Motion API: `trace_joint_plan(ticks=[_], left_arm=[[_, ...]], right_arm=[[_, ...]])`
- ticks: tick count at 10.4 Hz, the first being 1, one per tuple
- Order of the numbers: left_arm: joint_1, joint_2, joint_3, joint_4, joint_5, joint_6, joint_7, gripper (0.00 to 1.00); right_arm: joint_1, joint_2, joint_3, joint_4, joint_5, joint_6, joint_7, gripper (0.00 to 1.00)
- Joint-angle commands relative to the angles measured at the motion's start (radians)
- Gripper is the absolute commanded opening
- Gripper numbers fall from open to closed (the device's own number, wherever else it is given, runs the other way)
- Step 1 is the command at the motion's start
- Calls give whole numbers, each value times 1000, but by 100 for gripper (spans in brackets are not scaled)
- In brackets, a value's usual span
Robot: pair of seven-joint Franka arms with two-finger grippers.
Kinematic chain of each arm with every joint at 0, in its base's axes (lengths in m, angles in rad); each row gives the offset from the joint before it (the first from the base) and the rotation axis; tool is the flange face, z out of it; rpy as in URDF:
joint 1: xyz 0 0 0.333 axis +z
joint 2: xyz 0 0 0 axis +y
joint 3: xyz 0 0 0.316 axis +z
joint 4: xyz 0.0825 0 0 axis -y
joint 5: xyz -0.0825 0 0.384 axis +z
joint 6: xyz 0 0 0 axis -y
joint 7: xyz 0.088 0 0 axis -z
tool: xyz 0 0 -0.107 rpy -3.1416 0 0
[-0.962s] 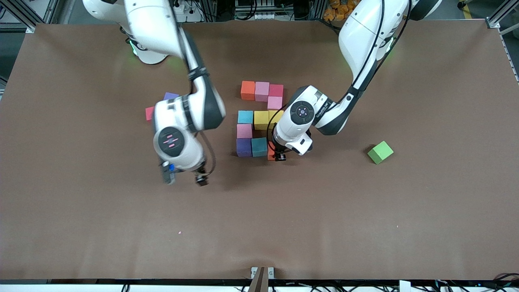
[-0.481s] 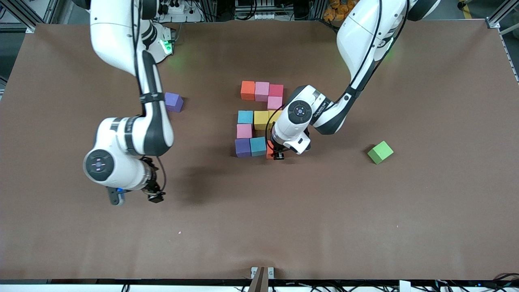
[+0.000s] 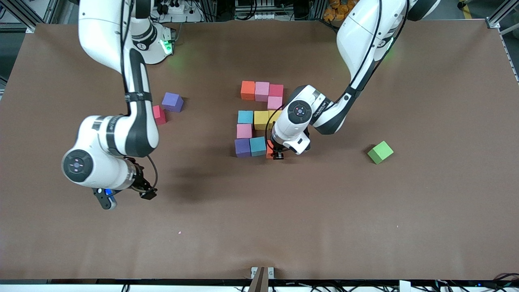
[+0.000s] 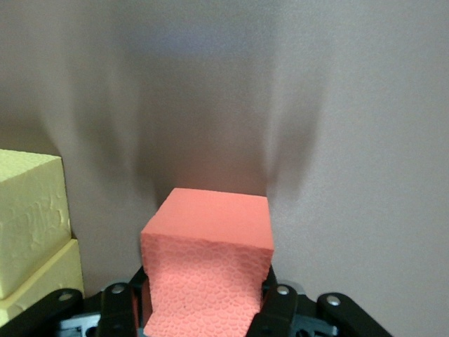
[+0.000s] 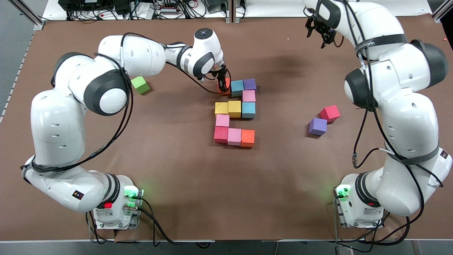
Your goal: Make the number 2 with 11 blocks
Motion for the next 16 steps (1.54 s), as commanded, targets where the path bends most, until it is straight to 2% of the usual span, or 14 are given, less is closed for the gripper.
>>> trace_joint_plan(ticks=[1, 4, 5, 6, 8, 10, 12, 13, 14, 16], left_arm=[[-5, -6, 8, -17, 3, -8, 16, 49], [-6, -8, 8, -23, 5, -10, 16, 49], [-6, -12, 8, -31, 5, -11, 25, 49], [-5, -14, 8, -31, 5, -11, 28, 49], [-5, -14, 8, -29, 5, -39, 30, 49], [-5, -14, 10, -31, 5, -41, 31, 50], [-5, -14, 8, -29, 5, -41, 30, 52], [-6, -14, 8, -26, 5, -41, 30, 64], [-8, -15, 8, -23, 5, -41, 30, 100], [-3, -40, 8, -17, 14, -50, 56, 100]], right_arm=[[-21, -95, 6, -63, 2, -15, -173, 100], [-86, -193, 16, -116, -18, -84, -380, 100], [-114, -223, 22, -116, -48, -115, -435, 100], [-149, -264, 62, -117, -106, -129, -471, 100], [-258, -348, 235, -117, -287, -129, -473, 100], [-434, -455, 423, -172, -349, -123, -523, 100], [-527, -563, 537, -255, -436, -100, -609, 100], [-571, -597, 597, -276, -446, -98, -623, 100], [-611, -621, 646, -286, -449, -98, -640, 100], [-668, -675, 715, -303, -492, -95, -701, 100]])
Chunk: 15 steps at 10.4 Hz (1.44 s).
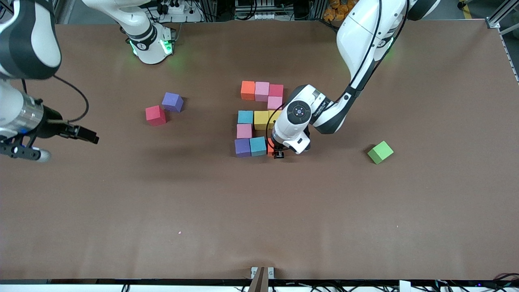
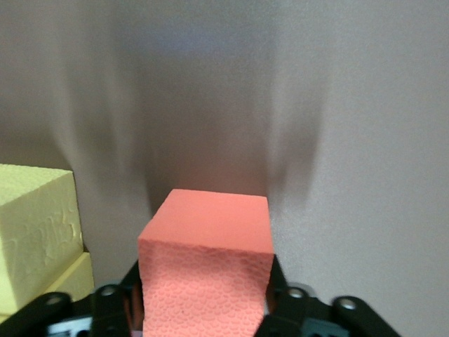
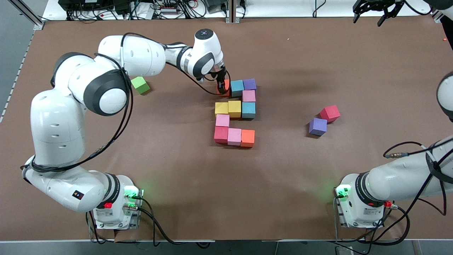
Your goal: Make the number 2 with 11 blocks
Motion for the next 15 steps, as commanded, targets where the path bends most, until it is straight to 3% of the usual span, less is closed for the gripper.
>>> trace_joint_plan(ticks=[1, 5, 8, 11, 15], left_arm=[[-2, -50, 6, 14, 13, -89, 19, 100], [7, -144, 6, 86, 14, -224, 36, 100], [10, -179, 11, 195, 60, -399, 170, 100], [12, -262, 23, 197, 103, -497, 447, 100], [119, -374, 34, 220, 94, -679, 907, 100]], right_arm=[[-86, -91, 79, -60, -36, 22, -103, 100], [-101, -133, 79, -51, -36, 5, -152, 100], [-95, -131, 81, 1, -37, -13, -164, 100], [-95, -131, 82, 59, -40, -93, -181, 100], [-101, -121, 77, 129, -42, -180, -179, 100]])
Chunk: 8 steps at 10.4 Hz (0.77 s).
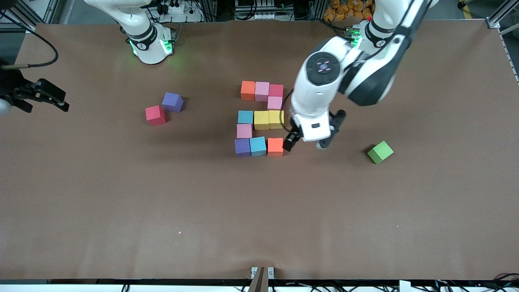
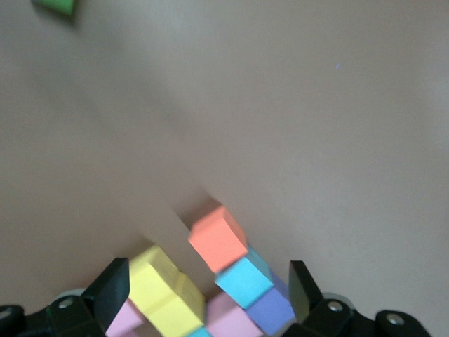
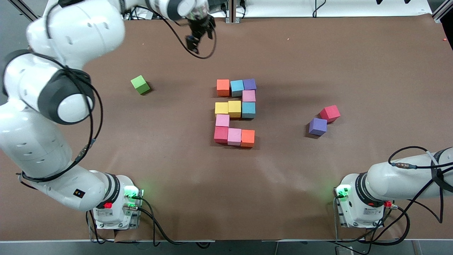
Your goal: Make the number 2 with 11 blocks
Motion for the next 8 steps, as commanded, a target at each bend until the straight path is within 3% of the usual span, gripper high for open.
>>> trace_joint_plan(ticks=[1, 8], left_arm=[[46, -63, -4, 18, 10, -137, 259, 100], [291, -232, -1, 12, 2, -307, 1005, 100]], right_arm=[[-21, 1, 6, 15, -19, -48, -10, 100], [-21, 5, 5, 0, -19, -51, -7, 100]])
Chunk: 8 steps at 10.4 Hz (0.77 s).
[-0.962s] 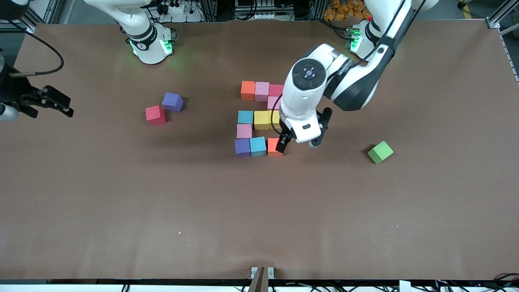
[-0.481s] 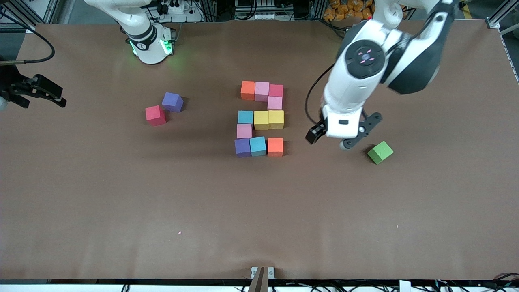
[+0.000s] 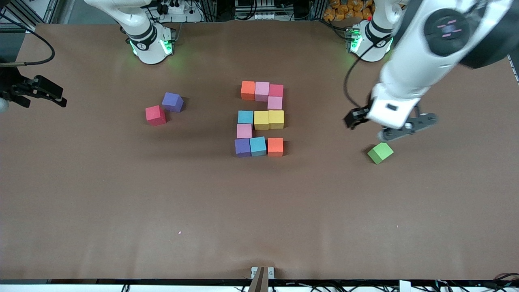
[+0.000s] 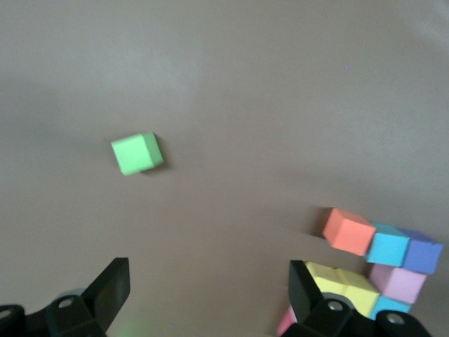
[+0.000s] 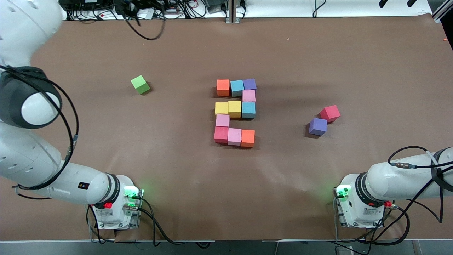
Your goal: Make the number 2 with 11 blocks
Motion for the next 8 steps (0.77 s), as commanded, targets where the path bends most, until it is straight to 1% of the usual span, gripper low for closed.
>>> trace_joint_plan(ticks=[1, 3, 4, 5, 6, 8], left_arm=[[72, -65, -5, -49, 2, -46, 186, 100], [97, -96, 12, -71, -5, -46, 261, 100], [104, -121, 21, -96, -5, -41, 292, 100], [130, -136, 21, -112, -24, -31, 314, 100], [135, -142, 21, -114, -46, -25, 324, 100], [128, -144, 27, -118, -35, -20, 326, 100]], right_arm=[[-20, 0, 12, -1, -16, -7, -7, 100], [-20, -2, 12, -9, -16, -7, -7, 100], [-20, 0, 12, -9, -16, -7, -7, 100], [-20, 0, 12, -9, -16, -6, -7, 100], [-20, 3, 12, -9, -16, -7, -7, 100], [-20, 1, 12, -7, -16, -7, -7, 100]])
